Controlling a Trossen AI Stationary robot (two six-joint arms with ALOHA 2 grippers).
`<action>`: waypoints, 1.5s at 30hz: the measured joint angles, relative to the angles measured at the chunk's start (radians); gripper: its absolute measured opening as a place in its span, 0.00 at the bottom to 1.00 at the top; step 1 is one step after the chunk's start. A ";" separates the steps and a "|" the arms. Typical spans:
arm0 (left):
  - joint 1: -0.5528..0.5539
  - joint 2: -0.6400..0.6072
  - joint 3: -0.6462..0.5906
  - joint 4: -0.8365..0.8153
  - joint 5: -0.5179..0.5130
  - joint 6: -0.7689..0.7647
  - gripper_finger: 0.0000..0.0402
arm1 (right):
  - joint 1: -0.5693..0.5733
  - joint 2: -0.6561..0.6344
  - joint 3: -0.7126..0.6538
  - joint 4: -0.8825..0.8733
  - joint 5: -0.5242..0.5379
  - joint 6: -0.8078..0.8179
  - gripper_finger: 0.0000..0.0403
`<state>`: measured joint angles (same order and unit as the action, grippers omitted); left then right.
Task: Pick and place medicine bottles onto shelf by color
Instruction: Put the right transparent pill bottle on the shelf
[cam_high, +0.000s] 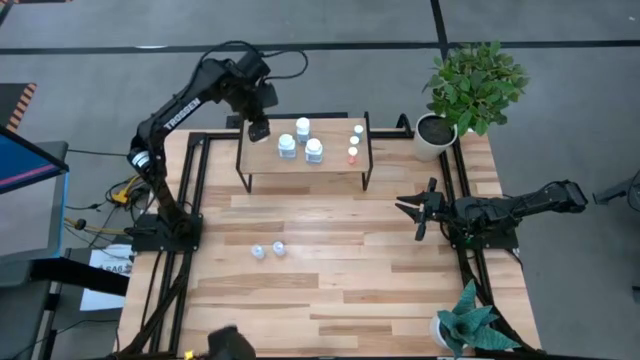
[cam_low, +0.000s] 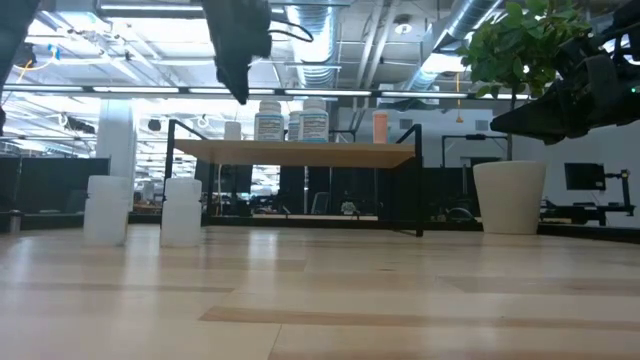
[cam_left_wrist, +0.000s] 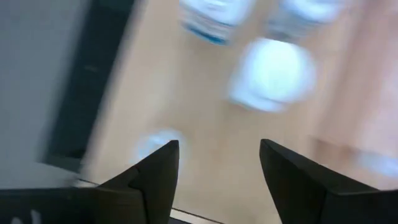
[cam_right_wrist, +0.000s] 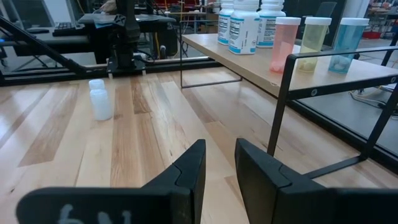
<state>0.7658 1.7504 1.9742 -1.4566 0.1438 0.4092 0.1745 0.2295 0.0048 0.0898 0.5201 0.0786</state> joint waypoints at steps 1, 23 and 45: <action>-0.011 0.000 0.015 -0.042 0.030 -0.024 0.52 | 0.000 0.000 0.000 0.000 0.000 0.000 0.27; -0.478 -0.045 0.032 -0.114 0.159 -0.202 0.51 | 0.000 0.000 0.000 0.000 0.000 0.000 0.27; -0.761 -0.170 -0.617 0.214 0.094 -0.356 0.51 | 0.000 0.000 0.000 0.000 0.000 0.000 0.27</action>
<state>0.0048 1.5808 1.3573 -1.2425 0.2377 0.0533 0.1745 0.2295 0.0048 0.0898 0.5202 0.0788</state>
